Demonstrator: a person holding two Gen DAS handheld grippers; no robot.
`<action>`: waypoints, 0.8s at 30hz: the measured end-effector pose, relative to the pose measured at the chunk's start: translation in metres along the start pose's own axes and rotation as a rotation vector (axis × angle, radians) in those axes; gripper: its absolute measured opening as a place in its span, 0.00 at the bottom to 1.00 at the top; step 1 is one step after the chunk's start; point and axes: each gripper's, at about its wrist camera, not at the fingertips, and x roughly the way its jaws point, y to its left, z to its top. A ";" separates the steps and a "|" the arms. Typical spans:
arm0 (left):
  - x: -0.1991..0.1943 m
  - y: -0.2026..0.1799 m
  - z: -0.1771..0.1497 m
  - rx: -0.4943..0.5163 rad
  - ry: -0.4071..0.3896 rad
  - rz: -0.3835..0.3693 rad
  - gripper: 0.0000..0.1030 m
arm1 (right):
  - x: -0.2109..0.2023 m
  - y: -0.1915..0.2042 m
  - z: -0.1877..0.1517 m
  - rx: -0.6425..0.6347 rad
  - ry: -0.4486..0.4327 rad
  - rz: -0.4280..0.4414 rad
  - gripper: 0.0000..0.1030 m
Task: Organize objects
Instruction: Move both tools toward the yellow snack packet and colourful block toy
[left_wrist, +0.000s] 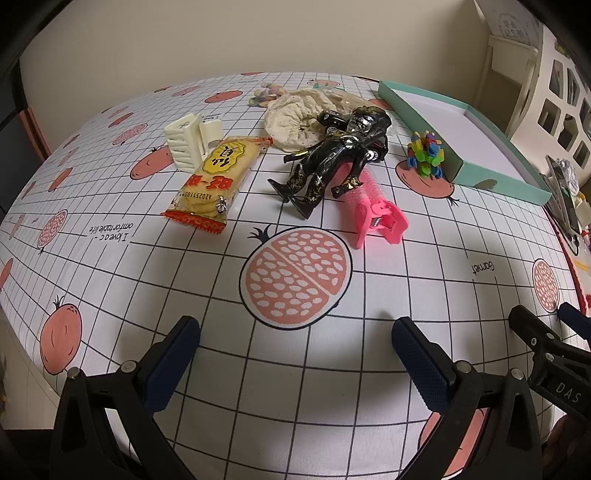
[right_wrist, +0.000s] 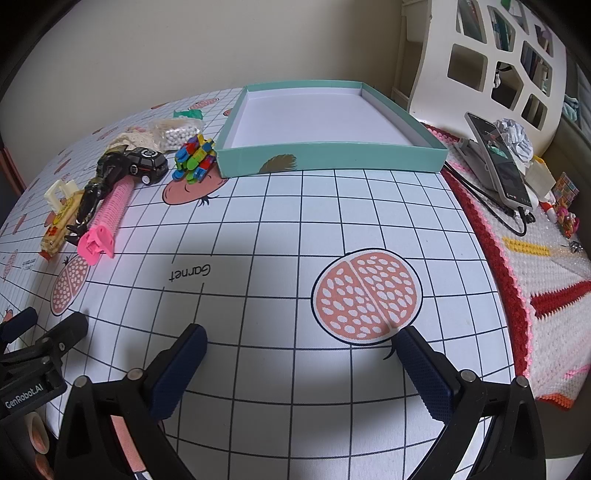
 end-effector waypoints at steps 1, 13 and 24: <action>0.000 0.000 0.000 0.000 0.000 0.000 1.00 | 0.000 0.000 0.000 0.000 0.000 0.000 1.00; -0.001 0.000 0.002 0.011 0.011 -0.009 1.00 | 0.002 -0.002 0.002 -0.005 0.010 0.006 1.00; -0.017 0.014 0.035 -0.045 0.001 -0.025 1.00 | -0.025 0.006 0.048 -0.012 -0.061 0.041 1.00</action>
